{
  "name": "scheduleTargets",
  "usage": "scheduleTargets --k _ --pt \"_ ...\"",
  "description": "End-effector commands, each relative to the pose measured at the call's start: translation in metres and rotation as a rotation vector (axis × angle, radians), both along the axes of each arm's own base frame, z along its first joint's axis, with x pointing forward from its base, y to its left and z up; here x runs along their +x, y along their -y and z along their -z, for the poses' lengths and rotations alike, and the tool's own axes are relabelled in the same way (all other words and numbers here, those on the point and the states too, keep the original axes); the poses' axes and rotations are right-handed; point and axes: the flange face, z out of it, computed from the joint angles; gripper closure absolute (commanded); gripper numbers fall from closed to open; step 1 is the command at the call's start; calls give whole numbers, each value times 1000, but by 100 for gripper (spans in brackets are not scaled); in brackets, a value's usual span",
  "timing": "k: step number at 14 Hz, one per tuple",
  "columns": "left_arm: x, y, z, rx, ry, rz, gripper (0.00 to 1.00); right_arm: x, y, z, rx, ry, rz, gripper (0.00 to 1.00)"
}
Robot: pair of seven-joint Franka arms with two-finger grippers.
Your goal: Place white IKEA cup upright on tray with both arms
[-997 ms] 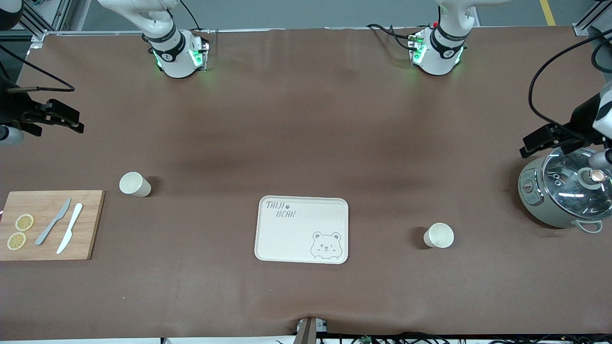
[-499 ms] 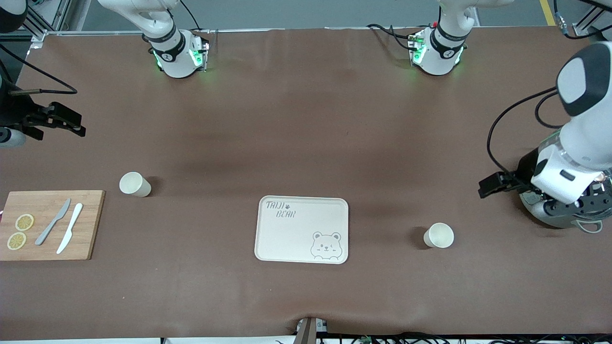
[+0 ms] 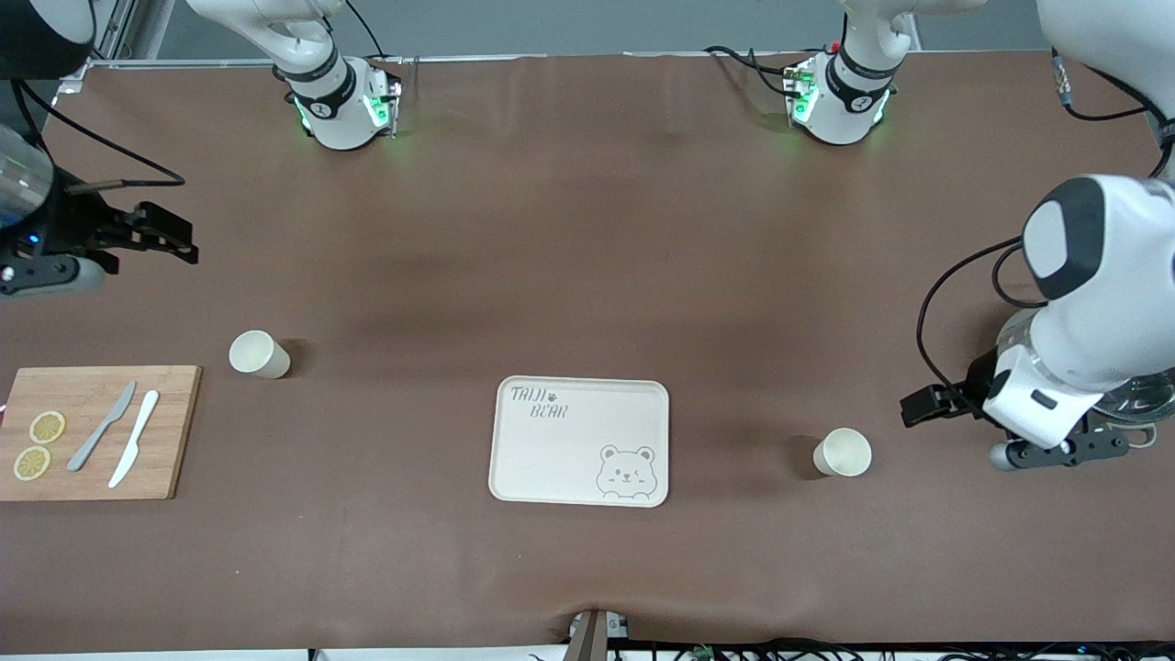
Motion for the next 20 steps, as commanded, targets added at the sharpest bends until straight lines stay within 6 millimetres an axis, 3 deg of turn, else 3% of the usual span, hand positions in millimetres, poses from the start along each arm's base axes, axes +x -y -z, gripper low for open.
scheduleTargets --k 1,2,6,10,12,13,16,18,20 --pt "11 3 14 36 18 68 0 -1 -27 19 0 -89 -40 0" --pt "13 5 22 34 19 73 0 -2 -32 23 -2 -108 -48 0" --pt "23 14 54 29 25 87 0 -11 -34 5 -30 -127 -54 0" --pt "33 14 90 22 39 85 0 11 -9 22 -108 -87 5 0" --pt "37 12 107 18 40 81 0 15 4 -3 -132 -21 25 0" --pt "37 12 114 18 37 82 0 19 29 -9 -94 7 72 0" --pt "40 12 131 16 40 80 0 32 34 -26 -20 139 99 0" --pt "42 7 140 15 40 74 0 36 27 -22 -9 153 89 0" --pt "43 8 151 13 36 73 0 38 33 -23 5 166 105 0"
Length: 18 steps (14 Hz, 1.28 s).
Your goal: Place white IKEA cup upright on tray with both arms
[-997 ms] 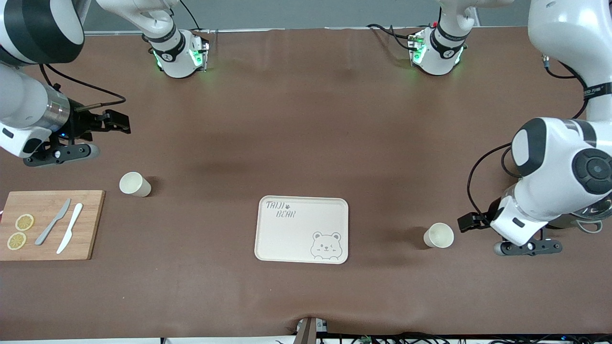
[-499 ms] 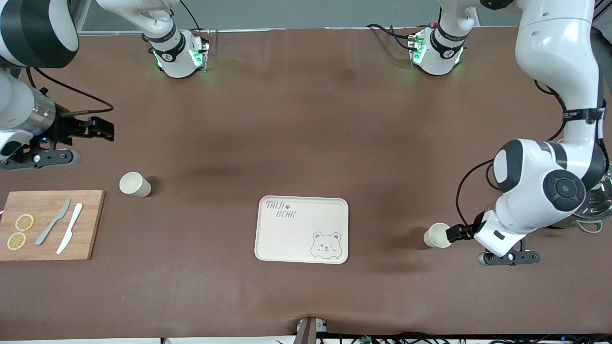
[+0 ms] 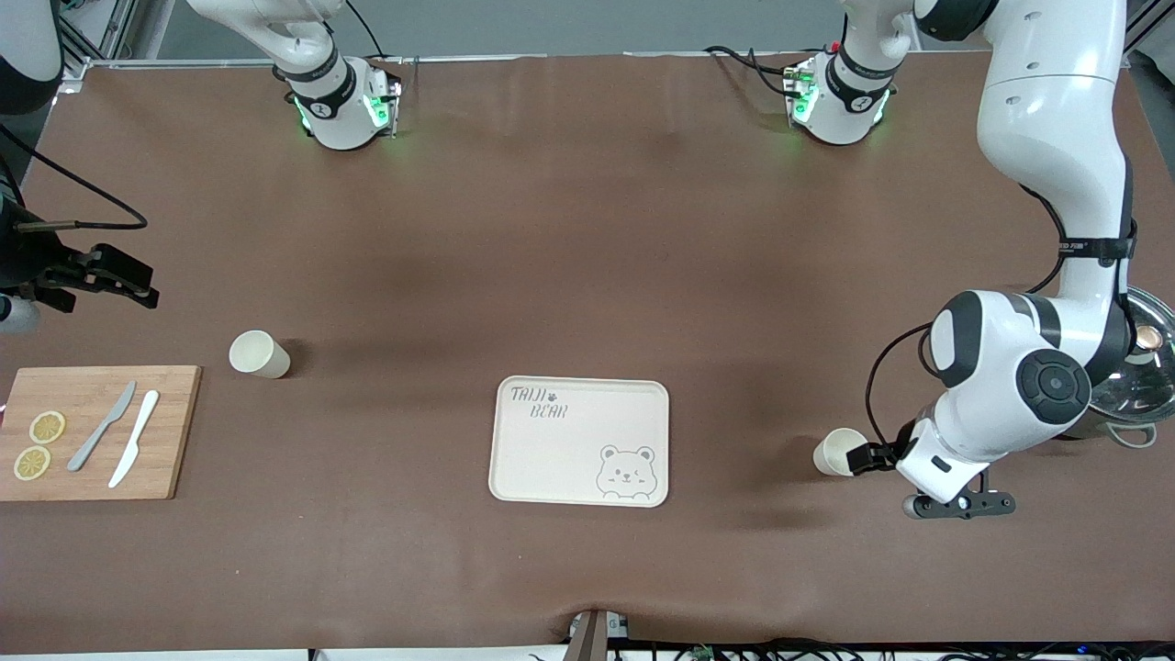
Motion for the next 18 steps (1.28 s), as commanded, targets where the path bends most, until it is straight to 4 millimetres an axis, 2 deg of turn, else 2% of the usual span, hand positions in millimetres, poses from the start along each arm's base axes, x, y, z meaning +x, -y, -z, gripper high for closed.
scheduleTargets --k 1,7,11,14,18 --pt "5 -2 16 10 8 14 0 2 -4 -6 14 17 5 0" --pt "5 -1 32 2 -4 -5 0 5 5 1 19 8 21 0" --pt "-6 -6 52 8 -48 -14 0 23 19 28 2 4 38 0" --pt "-11 -9 60 10 -68 -16 0 22 31 29 19 -2 64 0" --pt "-13 -10 65 11 -77 -17 0 22 24 40 20 -28 52 0"
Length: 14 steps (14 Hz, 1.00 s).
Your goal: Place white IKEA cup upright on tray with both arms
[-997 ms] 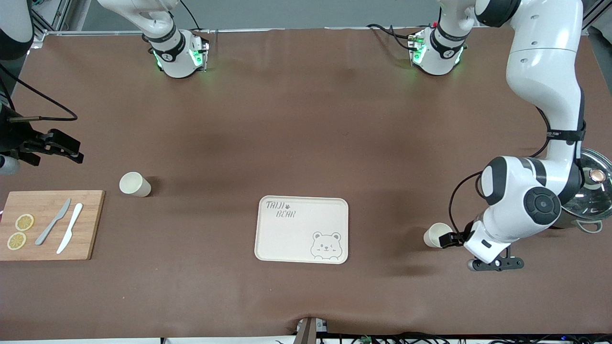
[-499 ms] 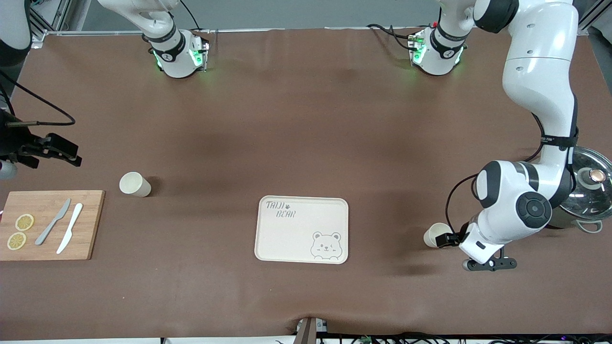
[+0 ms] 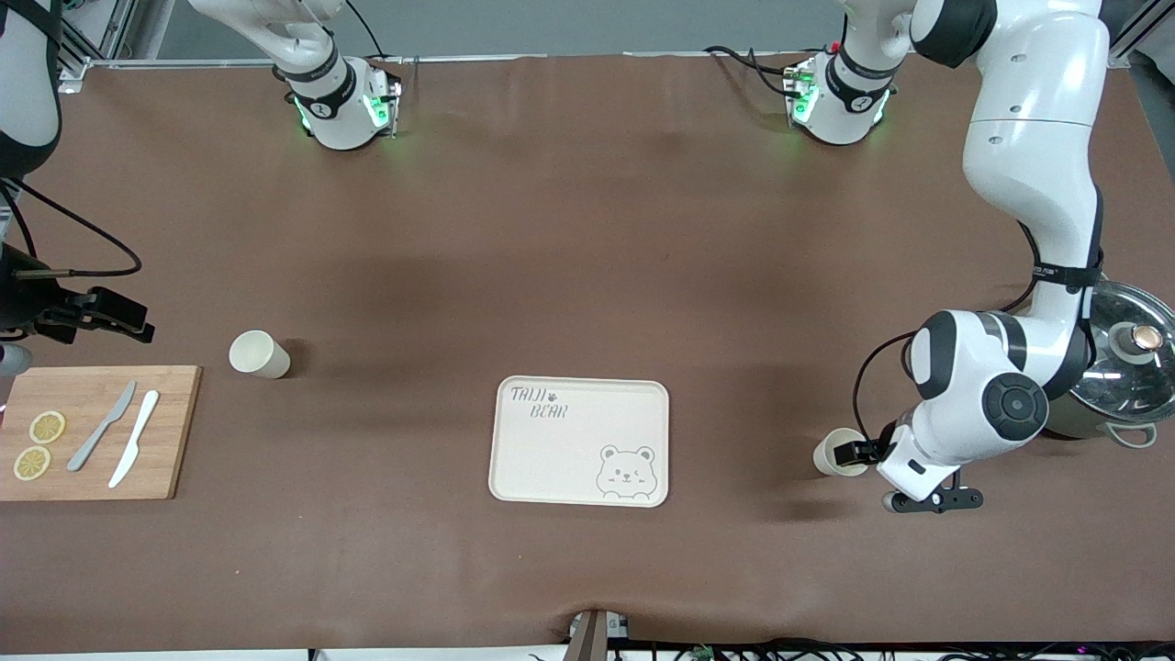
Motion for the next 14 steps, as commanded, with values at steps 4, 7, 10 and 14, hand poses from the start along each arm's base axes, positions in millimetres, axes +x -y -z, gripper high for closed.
scheduleTargets --k 4,7,10,14 --pt "-2 -1 1 5 8 -4 0 -5 -5 13 12 -75 -3 0" --pt "-3 -2 5 5 5 -5 0 -3 -5 13 4 -68 -10 0" --pt "-2 -5 7 4 6 -9 0 -2 3 7 9 -54 4 0" --pt "-2 -4 14 2 21 -9 0 -8 -13 -7 10 -54 -23 0"
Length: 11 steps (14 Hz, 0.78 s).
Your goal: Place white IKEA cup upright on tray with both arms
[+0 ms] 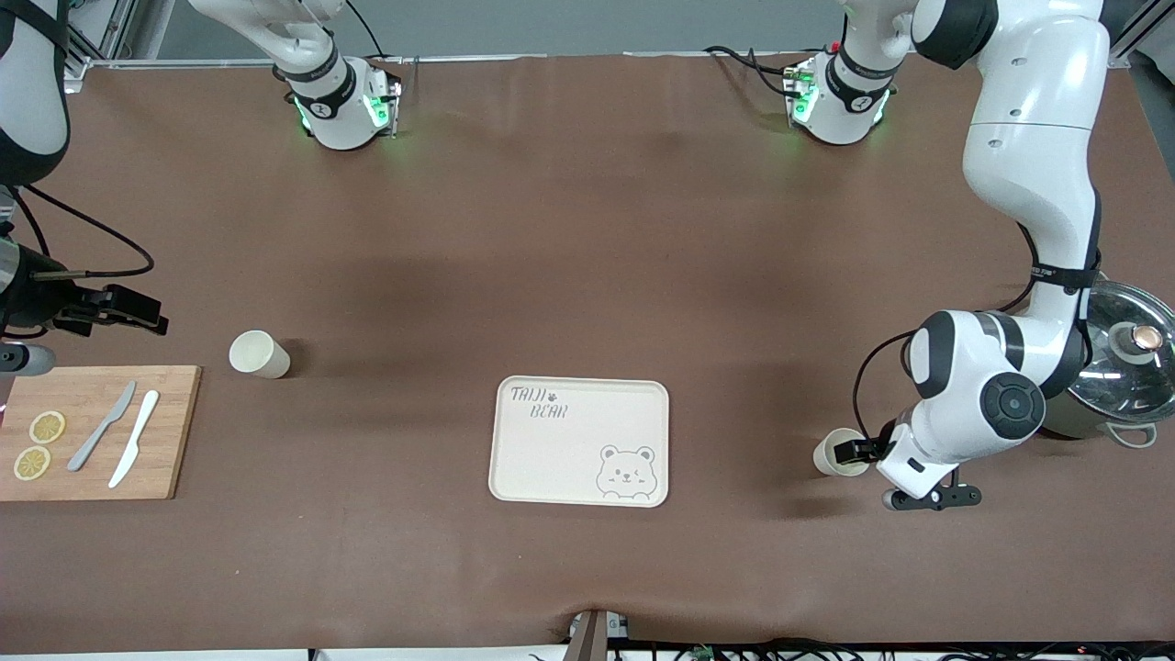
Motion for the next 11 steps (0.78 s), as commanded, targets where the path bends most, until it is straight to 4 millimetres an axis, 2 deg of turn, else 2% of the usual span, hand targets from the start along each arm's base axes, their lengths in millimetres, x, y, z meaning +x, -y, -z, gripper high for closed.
scheduleTargets --k 1,2,5,7,9,11 --pt "0 0 9 2 16 -3 0 -7 -20 -11 -7 -29 -31 0" --pt "1 1 11 2 19 -2 0 -9 -21 -9 -7 -49 -33 0" --pt "1 1 15 1 22 0 0 -17 0 -17 15 -88 -5 0" --pt "1 1 18 0 25 -2 0 -17 -7 -21 11 -84 -17 0" --pt "1 0 18 0 26 -4 0 -13 -2 -11 9 -101 -8 0" --pt "2 -3 17 0 28 -2 0 -14 -5 -7 9 -112 -15 0"
